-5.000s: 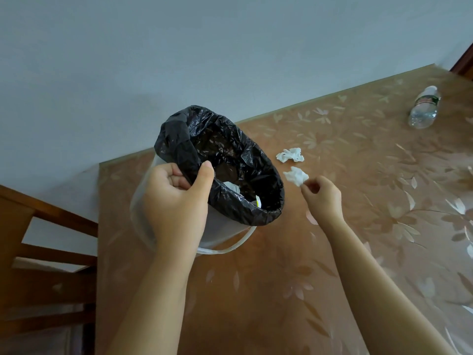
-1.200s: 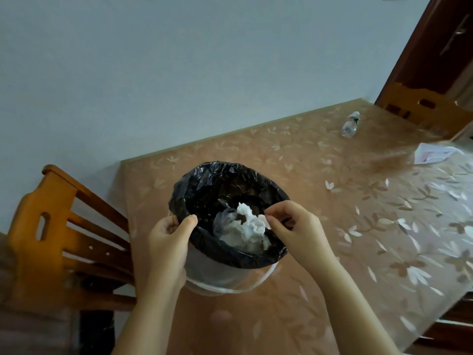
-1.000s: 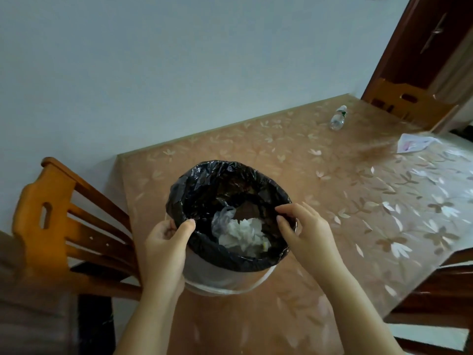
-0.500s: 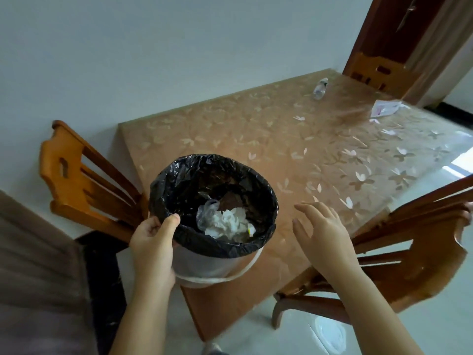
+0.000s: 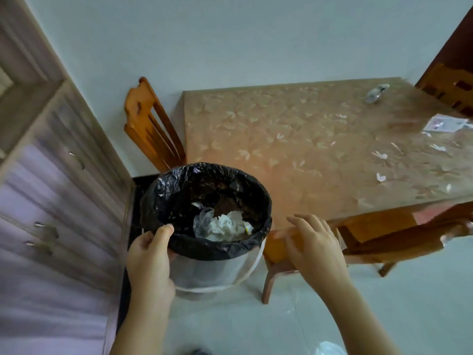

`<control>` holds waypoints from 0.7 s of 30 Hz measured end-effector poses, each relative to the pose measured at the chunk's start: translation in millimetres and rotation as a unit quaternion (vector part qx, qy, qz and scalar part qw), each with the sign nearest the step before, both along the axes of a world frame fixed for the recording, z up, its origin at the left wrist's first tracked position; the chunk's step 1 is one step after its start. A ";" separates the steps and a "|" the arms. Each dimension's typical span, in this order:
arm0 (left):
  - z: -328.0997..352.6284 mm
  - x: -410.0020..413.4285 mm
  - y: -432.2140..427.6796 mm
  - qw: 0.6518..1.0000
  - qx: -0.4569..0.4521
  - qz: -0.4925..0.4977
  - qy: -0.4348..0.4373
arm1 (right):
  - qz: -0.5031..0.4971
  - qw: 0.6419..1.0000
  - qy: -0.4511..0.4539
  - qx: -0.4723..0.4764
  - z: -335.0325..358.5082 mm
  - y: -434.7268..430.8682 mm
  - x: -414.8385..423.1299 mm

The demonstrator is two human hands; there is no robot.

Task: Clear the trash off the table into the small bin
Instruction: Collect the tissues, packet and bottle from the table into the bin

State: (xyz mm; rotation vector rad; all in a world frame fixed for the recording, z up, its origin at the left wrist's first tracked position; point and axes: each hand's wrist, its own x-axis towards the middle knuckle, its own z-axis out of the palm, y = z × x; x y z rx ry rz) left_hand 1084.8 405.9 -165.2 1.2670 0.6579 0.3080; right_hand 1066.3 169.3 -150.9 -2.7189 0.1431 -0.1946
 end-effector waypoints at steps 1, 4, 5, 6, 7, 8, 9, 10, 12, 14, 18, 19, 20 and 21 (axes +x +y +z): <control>0.4 -12.7 1.7 1.000 -0.006 0.003 -0.004 | 0.002 1.000 -0.006 0.004 0.2 -1.4 -11.9; 4.3 -47.1 5.7 1.000 -0.013 -0.004 -0.023 | 0.007 1.000 -0.014 0.010 -1.3 -6.5 -46.8; 5.0 -58.4 5.0 1.000 -0.005 -0.011 -0.026 | 0.003 1.000 -0.013 0.010 -2.8 -8.9 -58.6; 5.6 -69.2 3.3 0.999 0.005 -0.020 -0.026 | -0.003 1.000 -0.012 0.011 -4.8 -11.9 -70.8; 5.9 -79.4 1.4 0.999 0.014 -0.030 -0.025 | -0.011 1.000 -0.012 0.012 -6.7 -15.0 -83.3; 6.8 -89.9 -0.9 0.999 0.018 -0.039 -0.022 | -0.020 1.000 -0.015 0.015 -8.4 -17.5 -97.4; 6.2 -100.9 -3.0 0.999 0.019 -0.047 -0.020 | -0.029 0.999 -0.019 0.017 -10.2 -19.5 -112.3; 4.9 -112.3 -4.7 0.998 0.018 -0.054 -0.018 | -0.039 0.999 -0.021 0.018 -12.3 -20.8 -128.1; 2.3 -137.9 -9.0 0.997 0.016 -0.072 -0.017 | -0.058 0.998 -0.019 0.021 -17.2 -22.2 -161.7; -1.1 -165.3 -13.1 0.996 0.015 -0.092 -0.015 | -0.072 0.997 -0.019 0.023 -22.0 -23.7 -196.7; -9.7 -216.8 -31.2 0.985 0.039 -0.167 0.002 | -0.113 0.993 -0.011 0.014 -26.1 -33.3 -266.0; -11.2 -228.7 -39.4 0.983 0.039 -0.181 0.004 | -0.126 0.992 -0.007 0.006 -26.4 -39.1 -282.7; -13.0 -239.1 -48.8 0.980 0.037 -0.193 0.008 | -0.141 0.990 -0.002 0.000 -25.9 -46.5 -299.5; -14.4 -246.9 -57.6 0.978 0.033 -0.204 0.010 | -0.156 0.988 0.004 -0.003 -25.3 -54.2 -312.9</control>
